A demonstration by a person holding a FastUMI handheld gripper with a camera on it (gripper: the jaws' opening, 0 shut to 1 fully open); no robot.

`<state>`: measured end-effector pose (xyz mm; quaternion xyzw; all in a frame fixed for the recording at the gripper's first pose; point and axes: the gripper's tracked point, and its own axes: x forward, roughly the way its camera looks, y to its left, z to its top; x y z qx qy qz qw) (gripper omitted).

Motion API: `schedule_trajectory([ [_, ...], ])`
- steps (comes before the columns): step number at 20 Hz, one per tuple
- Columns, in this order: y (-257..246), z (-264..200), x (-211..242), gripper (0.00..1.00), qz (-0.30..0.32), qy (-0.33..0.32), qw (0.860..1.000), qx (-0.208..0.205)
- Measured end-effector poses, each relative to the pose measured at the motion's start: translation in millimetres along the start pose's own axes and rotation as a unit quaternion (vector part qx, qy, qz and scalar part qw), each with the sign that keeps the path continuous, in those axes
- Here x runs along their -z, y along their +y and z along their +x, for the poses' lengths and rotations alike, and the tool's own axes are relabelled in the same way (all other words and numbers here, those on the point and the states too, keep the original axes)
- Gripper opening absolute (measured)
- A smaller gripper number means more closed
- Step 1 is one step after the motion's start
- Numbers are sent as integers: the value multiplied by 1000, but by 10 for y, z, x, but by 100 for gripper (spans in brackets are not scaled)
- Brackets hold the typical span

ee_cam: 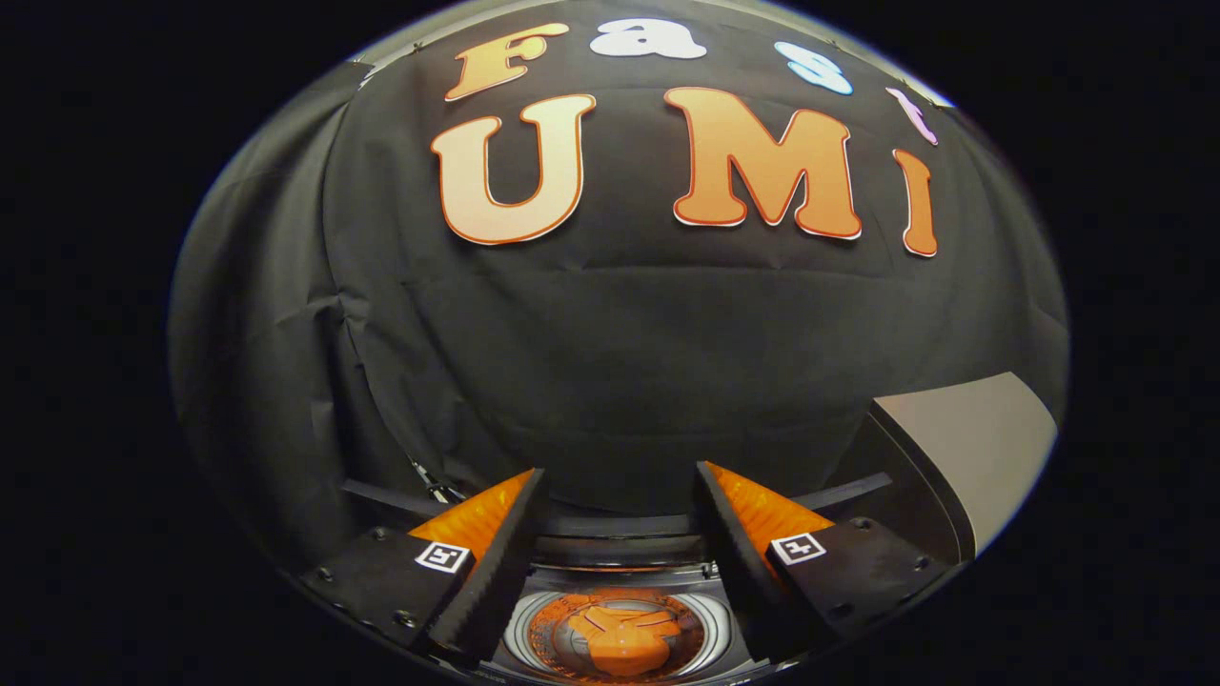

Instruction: Put the clothes into the washing machine and then close the washing machine lid.

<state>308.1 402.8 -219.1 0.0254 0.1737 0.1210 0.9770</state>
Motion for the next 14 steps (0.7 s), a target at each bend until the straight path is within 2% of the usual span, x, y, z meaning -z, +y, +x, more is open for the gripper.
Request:
schedule_trajectory([
  [14,77,-456,463,99,3,-16,1000,-1],
])
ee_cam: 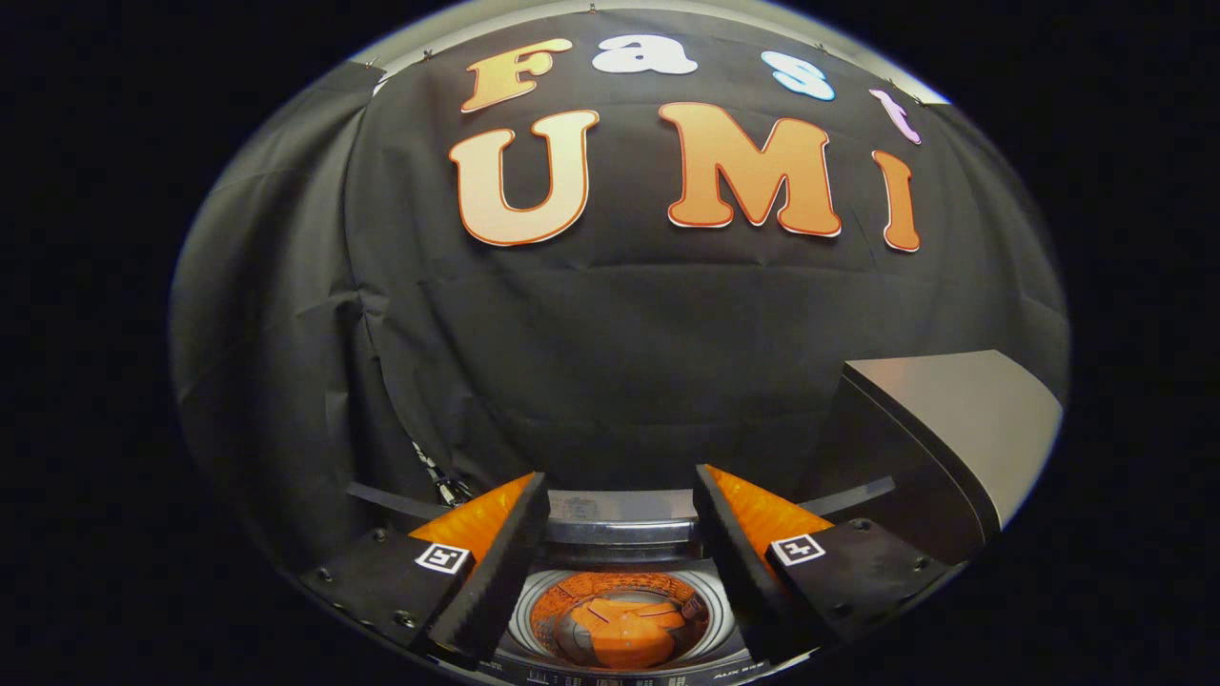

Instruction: Put the clothes into the washing machine and then close the washing machine lid.

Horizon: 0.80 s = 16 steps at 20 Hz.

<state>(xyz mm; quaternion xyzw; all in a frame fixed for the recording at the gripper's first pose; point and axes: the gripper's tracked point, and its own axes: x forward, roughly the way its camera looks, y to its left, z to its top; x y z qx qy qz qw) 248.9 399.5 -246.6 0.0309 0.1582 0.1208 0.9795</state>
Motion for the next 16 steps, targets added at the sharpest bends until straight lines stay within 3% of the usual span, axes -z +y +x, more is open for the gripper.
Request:
schedule_trajectory([
  [3,7,-6,462,99,18,66,998,-4],
  [8,-41,16,757,98,31,90,995,-1],
  [12,-57,-52,598,98,21,81,997,-3],
  [16,-51,-261,122,98,20,48,999,-13],
])
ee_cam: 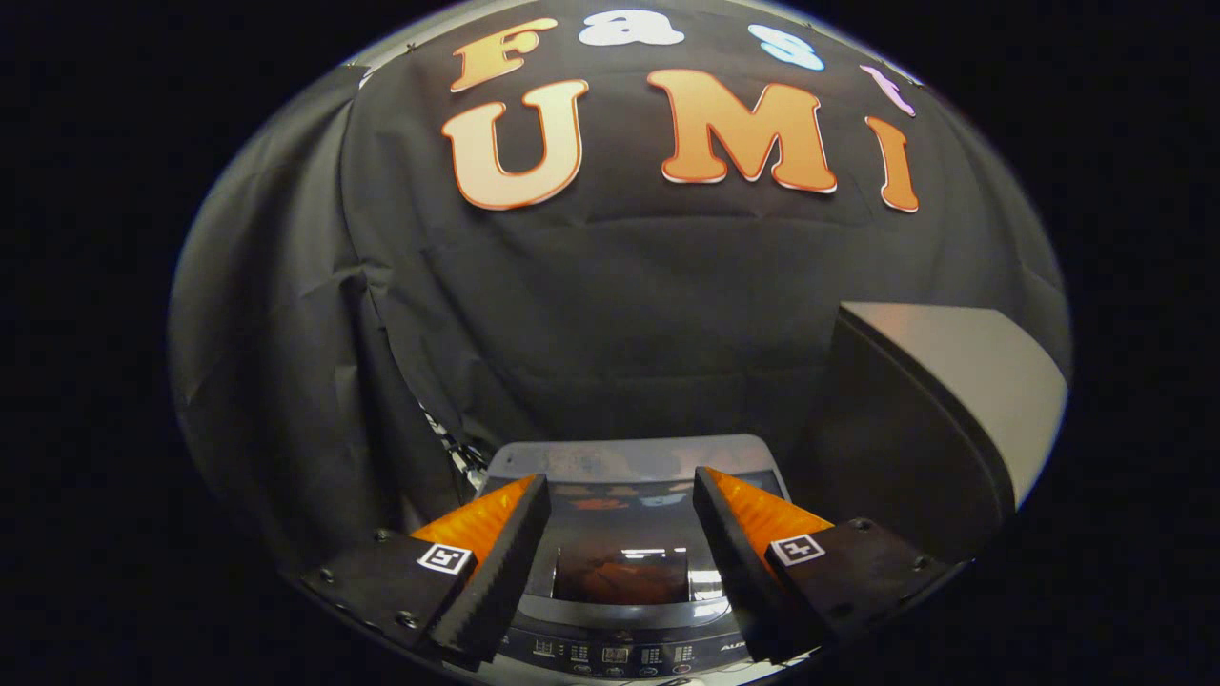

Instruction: Put the clothes into the washing machine and then close the washing machine lid.

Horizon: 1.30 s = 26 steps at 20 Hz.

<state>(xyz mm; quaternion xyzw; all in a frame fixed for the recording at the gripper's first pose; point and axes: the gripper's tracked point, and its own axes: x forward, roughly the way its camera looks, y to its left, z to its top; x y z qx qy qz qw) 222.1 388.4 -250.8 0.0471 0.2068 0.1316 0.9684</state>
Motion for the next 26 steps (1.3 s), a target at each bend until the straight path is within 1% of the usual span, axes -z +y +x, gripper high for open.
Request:
schedule_trajectory([
  [5,-74,-563,-806,98,-2,-64,998,-3],
  [8,-113,-897,-1165,98,9,-90,996,-12],
  [10,-223,-1086,-1289,98,30,-103,994,-15],
  [13,-513,-1437,-1448,98,48,-121,992,1],
  [16,-742,-1656,-1441,98,71,-126,989,11],
  [19,-852,-1817,-1411,98,77,-129,989,15],
  [20,-853,-1876,-1409,98,74,-128,989,15],
  [21,-876,-1952,-1447,98,56,-133,989,25],
  [23,-856,-2130,-1612,98,7,-149,988,35],
  [26,-774,-2422,-1856,98,-14,-168,985,31],
])
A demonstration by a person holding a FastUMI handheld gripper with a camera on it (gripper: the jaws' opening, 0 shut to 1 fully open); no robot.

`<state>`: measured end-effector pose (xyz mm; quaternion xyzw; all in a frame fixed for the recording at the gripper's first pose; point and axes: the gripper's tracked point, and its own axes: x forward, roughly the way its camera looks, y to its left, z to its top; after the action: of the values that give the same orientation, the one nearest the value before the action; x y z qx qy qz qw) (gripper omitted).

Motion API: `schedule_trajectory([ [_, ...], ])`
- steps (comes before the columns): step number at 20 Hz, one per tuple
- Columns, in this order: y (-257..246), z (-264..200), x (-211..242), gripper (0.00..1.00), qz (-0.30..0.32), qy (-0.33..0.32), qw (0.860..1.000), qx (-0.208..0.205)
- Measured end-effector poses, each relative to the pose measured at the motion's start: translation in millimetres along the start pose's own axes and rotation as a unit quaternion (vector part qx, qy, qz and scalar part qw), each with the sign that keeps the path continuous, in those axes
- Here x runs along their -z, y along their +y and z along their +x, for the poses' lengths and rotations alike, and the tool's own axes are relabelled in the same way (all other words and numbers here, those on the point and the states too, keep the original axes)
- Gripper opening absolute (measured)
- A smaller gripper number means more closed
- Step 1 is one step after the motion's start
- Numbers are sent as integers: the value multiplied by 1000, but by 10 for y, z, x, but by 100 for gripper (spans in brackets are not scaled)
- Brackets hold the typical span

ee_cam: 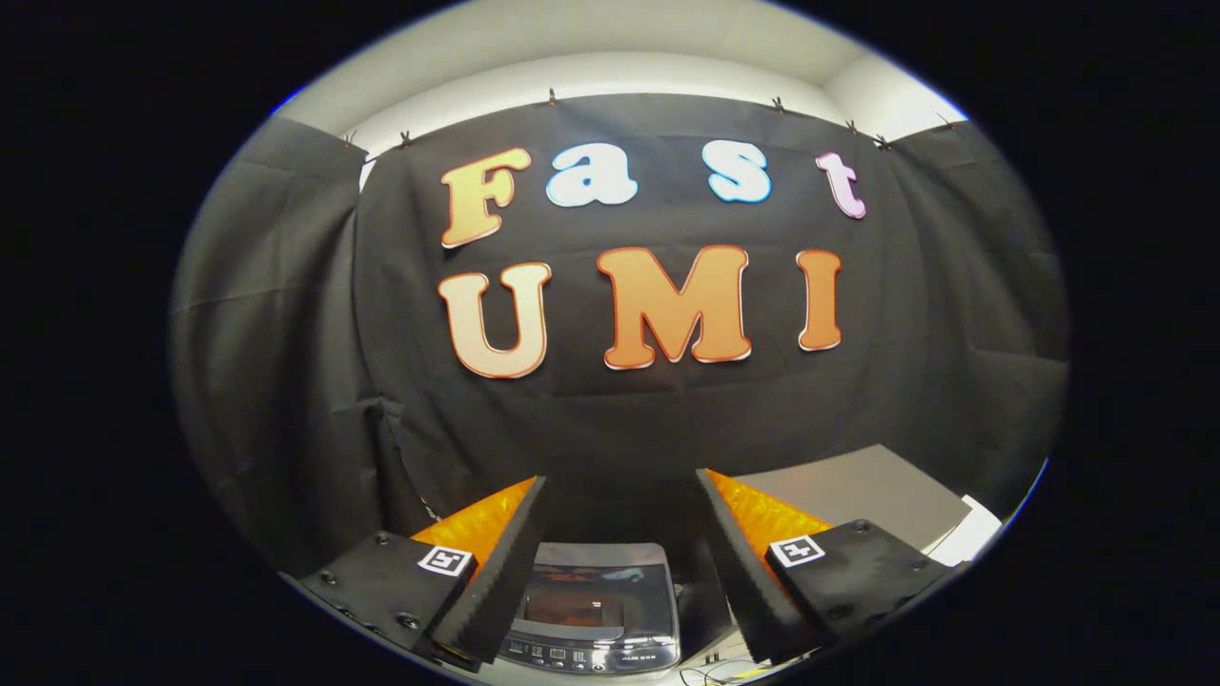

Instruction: Put the clothes into the washing machine and then close the washing machine lid.

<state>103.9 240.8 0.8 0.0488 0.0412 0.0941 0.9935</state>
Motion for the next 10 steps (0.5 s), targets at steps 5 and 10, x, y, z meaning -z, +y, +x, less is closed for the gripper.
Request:
schedule_trajectory([
  [5,-137,-273,-400,98,-31,-34,999,4],
  [10,-462,-529,-579,98,-33,-45,998,15],
])
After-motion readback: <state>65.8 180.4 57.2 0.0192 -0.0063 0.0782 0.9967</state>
